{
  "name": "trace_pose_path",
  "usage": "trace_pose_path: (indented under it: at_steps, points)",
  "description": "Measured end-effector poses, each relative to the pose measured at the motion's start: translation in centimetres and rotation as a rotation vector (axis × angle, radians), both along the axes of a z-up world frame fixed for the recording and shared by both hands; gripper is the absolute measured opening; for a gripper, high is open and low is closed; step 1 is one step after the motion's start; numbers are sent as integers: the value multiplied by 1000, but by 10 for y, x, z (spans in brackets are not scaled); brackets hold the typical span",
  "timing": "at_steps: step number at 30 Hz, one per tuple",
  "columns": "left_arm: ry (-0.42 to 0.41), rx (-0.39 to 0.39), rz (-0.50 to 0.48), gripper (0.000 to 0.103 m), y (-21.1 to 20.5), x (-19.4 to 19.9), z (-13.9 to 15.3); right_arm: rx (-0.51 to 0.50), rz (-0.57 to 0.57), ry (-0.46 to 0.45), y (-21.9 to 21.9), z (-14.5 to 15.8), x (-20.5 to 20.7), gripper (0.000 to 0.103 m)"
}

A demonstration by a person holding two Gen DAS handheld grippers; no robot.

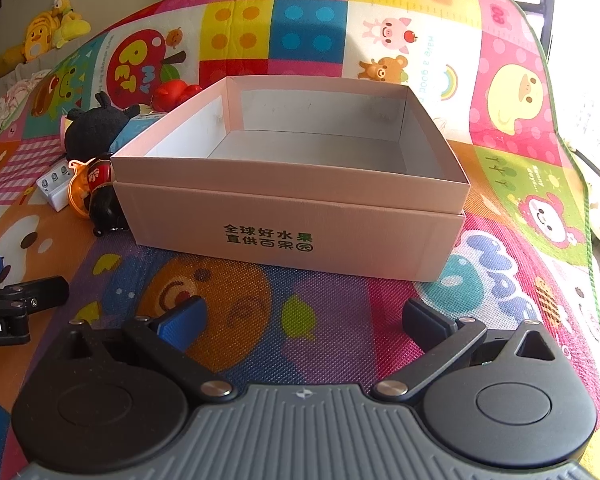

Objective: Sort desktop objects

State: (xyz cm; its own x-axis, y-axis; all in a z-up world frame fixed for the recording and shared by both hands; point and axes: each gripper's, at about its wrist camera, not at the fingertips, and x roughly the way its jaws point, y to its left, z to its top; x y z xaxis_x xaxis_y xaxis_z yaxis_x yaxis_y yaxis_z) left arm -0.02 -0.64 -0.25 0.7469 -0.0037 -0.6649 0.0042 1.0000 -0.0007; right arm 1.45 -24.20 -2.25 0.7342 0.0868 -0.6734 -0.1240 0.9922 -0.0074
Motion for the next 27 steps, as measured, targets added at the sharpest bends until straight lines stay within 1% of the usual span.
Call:
trace_pose_path:
  at_steps: [13,15,17,19,21,22,23,24,26,27]
  points:
    - [0,0,-1,103,0,0,0,-6,18,24,2,3,0,103]
    - [-3,-8,-4,103,1,0,0,-7,30,23,2,4,0,103]
    - [-14,-42,-5,103,6,-1,1,-8,78,27,6,6,0,103]
    - [-22,-83,12,103,16,-3,4,-16,135,0,13,10,-5,103]
    - [-52,-85,65,103,27,-6,10,-53,199,-95,29,20,-19,103]
    - [-76,-81,96,103,34,-7,14,-99,247,-158,42,23,-27,100]
    - [-95,-84,127,103,41,-8,18,-153,292,-222,56,26,-33,90]
    - [-110,-90,149,103,47,-8,22,-192,322,-260,66,27,-37,85]
    - [-153,-119,205,103,65,-8,34,-284,392,-335,97,29,-39,61]
    - [-171,-129,225,103,72,-8,39,-316,417,-351,111,30,-37,55]
